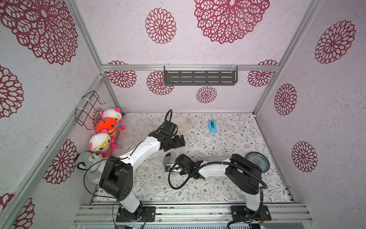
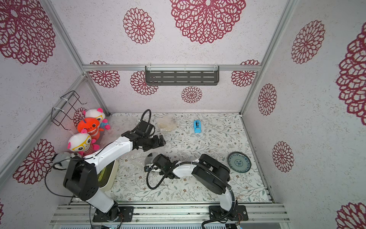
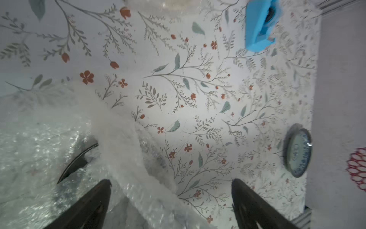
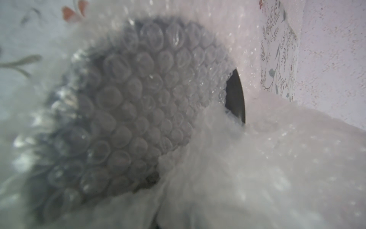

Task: Wrap dinner plates in bubble wrap
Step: Wrap the plate in the bubble wrap.

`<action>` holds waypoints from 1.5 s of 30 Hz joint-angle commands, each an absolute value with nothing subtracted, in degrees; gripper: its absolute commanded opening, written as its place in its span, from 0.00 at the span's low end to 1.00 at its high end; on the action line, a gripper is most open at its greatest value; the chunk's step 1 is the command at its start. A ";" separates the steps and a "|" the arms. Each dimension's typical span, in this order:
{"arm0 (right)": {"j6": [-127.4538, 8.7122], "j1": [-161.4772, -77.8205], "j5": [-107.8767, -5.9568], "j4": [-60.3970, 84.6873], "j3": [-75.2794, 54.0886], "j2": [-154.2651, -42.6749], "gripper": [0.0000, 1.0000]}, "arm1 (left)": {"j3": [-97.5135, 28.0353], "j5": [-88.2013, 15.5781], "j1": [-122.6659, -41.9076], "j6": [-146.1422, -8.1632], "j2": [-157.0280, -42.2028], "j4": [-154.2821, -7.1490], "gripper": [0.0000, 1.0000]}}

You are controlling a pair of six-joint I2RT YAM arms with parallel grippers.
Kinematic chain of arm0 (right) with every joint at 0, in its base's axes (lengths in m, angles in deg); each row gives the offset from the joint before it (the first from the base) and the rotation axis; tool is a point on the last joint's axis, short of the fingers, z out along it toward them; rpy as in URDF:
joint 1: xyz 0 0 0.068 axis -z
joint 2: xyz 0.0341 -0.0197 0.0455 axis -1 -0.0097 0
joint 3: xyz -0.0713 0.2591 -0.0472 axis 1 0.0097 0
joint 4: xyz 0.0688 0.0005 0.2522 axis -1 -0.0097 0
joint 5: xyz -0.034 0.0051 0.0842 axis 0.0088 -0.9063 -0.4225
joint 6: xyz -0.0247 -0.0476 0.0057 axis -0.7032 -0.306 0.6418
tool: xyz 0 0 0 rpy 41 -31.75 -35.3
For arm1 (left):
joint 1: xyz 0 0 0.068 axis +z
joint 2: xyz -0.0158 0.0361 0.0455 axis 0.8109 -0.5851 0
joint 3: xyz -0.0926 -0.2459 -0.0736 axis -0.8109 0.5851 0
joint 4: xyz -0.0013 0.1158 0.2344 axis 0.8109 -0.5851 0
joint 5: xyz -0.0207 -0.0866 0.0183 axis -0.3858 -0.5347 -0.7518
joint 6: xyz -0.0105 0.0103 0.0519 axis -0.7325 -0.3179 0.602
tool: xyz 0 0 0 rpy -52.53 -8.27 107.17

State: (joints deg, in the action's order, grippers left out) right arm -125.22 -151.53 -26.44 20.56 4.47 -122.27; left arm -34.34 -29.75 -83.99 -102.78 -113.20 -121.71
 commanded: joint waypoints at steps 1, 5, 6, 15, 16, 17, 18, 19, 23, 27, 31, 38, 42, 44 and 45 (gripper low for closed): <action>-126.06 -151.40 -26.42 11.19 5.98 -125.46 0.00 | -33.47 -25.30 -84.83 -102.45 -115.08 -129.30 0.95; -125.70 -151.41 -26.53 11.19 6.26 -124.31 0.00 | -27.65 -22.87 -81.80 -104.17 -110.21 -127.54 0.41; -125.17 -151.26 -26.63 11.48 6.39 -123.69 0.00 | -25.64 -23.32 -80.50 -104.38 -108.46 -126.50 0.27; -106.01 -144.43 -53.09 8.48 5.53 -109.87 0.67 | -7.17 -30.16 -75.88 -103.63 -105.66 -108.54 0.00; -101.42 -142.27 -57.31 9.59 5.68 -108.88 0.69 | -6.24 -30.98 -75.64 -103.61 -106.11 -107.25 0.00; -97.79 -140.14 -62.25 10.18 5.63 -108.57 0.70 | -5.72 -31.53 -75.63 -103.61 -106.31 -106.30 0.00; -94.26 -137.66 -67.45 10.67 5.32 -109.01 0.70 | -5.18 -32.37 -75.66 -103.69 -106.45 -105.26 0.00; -90.73 -135.64 -70.94 11.05 4.62 -109.90 0.76 | -4.32 -33.39 -75.68 -103.96 -106.29 -103.50 0.00; -83.47 -132.25 -77.22 6.56 -2.63 -117.79 0.74 | -0.73 -34.64 -75.79 -105.17 -105.83 -98.81 0.00; -82.82 -132.23 -80.08 -2.13 -11.77 -127.65 0.70 | -0.17 -34.53 -75.79 -104.78 -106.10 -98.22 0.00; -81.29 -132.34 -83.06 -8.61 -18.75 -135.24 0.54 | 0.48 -35.05 -75.84 -104.61 -105.95 -97.06 0.00; -77.68 -132.01 -86.48 -6.85 -16.57 -134.85 0.00 | -1.49 -35.33 -75.87 -101.00 -102.74 -97.80 0.00; -69.93 -130.36 -80.11 4.01 -7.06 -127.36 0.00 | -7.17 -36.66 -76.28 -98.68 -101.62 -100.39 0.02; -64.01 -128.55 -74.71 11.85 -0.33 -122.51 0.00 | -10.33 -37.53 -77.26 -98.33 -101.58 -100.69 0.05; -61.31 -127.53 -71.70 15.76 3.29 -119.92 0.00 | -12.30 -37.87 -77.87 -97.91 -101.91 -101.16 0.07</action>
